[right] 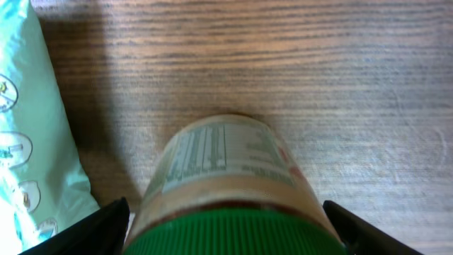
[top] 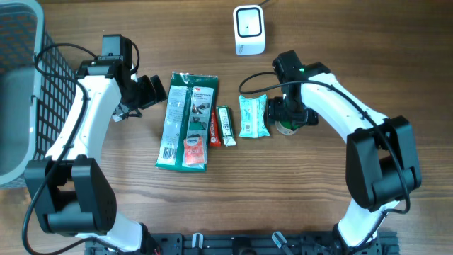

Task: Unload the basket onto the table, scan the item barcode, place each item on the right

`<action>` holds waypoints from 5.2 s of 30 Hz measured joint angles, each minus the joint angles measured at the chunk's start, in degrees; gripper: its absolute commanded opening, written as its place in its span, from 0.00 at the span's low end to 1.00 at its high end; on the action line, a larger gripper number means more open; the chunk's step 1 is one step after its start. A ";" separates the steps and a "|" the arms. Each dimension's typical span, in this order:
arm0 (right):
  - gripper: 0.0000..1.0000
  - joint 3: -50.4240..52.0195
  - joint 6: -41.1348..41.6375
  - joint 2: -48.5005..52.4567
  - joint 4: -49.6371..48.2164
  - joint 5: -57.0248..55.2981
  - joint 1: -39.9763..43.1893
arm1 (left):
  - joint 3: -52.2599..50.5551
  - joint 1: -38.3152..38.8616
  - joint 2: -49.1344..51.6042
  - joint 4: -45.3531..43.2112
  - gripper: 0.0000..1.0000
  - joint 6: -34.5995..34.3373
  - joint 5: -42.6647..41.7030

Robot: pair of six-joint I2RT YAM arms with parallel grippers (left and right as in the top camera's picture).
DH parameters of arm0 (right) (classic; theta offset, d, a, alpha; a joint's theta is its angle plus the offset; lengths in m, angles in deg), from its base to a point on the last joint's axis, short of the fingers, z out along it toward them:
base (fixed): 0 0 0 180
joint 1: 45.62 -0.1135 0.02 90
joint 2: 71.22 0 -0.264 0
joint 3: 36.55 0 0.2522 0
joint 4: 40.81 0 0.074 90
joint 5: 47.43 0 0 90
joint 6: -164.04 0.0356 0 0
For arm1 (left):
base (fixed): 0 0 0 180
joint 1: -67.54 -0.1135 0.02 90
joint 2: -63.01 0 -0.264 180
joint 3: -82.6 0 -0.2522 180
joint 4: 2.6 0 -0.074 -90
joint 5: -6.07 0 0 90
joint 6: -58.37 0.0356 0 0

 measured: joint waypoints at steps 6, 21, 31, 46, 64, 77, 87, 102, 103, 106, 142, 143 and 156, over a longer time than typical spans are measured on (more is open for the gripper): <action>0.72 0.48 0.13 0.00 -0.33 0.00 0.00 | 0.00 0.00 0.00 0.00 1.00 0.00 0.02; 0.33 -7.15 -1.22 -6.16 10.19 20.92 0.00 | 0.00 -0.02 0.00 0.00 1.00 0.02 0.02; 0.30 -7.93 10.54 -8.81 22.58 46.62 0.00 | 0.00 0.00 0.00 0.02 1.00 0.02 0.00; 0.04 -25.27 -3.85 -8.70 8.13 29.57 3.48 | 0.00 -0.02 0.00 0.00 1.00 0.00 0.00; 0.04 -34.36 -16.98 12.39 -32.30 10.51 1.31 | -0.02 0.00 0.02 -0.02 1.00 0.00 0.00; 0.04 -34.10 -19.39 23.56 -50.80 6.29 1.31 | -0.11 0.00 0.07 -0.02 1.00 0.00 0.00; 0.04 -34.10 -17.05 24.85 -52.57 4.70 1.33 | -0.11 0.00 0.07 0.00 1.00 0.00 0.02; 0.04 -35.43 -16.44 -7.78 12.09 1.62 6.99 | -0.11 0.00 0.09 0.00 1.00 0.00 0.02; 0.04 -35.06 -16.04 -7.32 15.69 0.92 7.45 | -0.11 0.00 0.09 0.00 1.00 0.00 0.00; 0.06 -26.60 -14.29 -3.69 21.14 -1.62 10.78 | -0.13 0.00 0.11 0.00 1.00 0.00 0.00; 0.52 -9.16 -17.31 -3.91 1.70 23.78 9.86 | -0.13 0.00 0.11 0.00 1.00 0.00 0.00; 0.52 -6.29 -16.92 -4.07 -2.67 23.15 8.13 | -0.13 -0.02 0.11 -0.13 1.00 0.00 0.02; 0.34 10.93 -8.26 -3.96 -25.59 23.43 2.93 | -0.13 0.00 0.11 0.00 1.00 0.00 0.00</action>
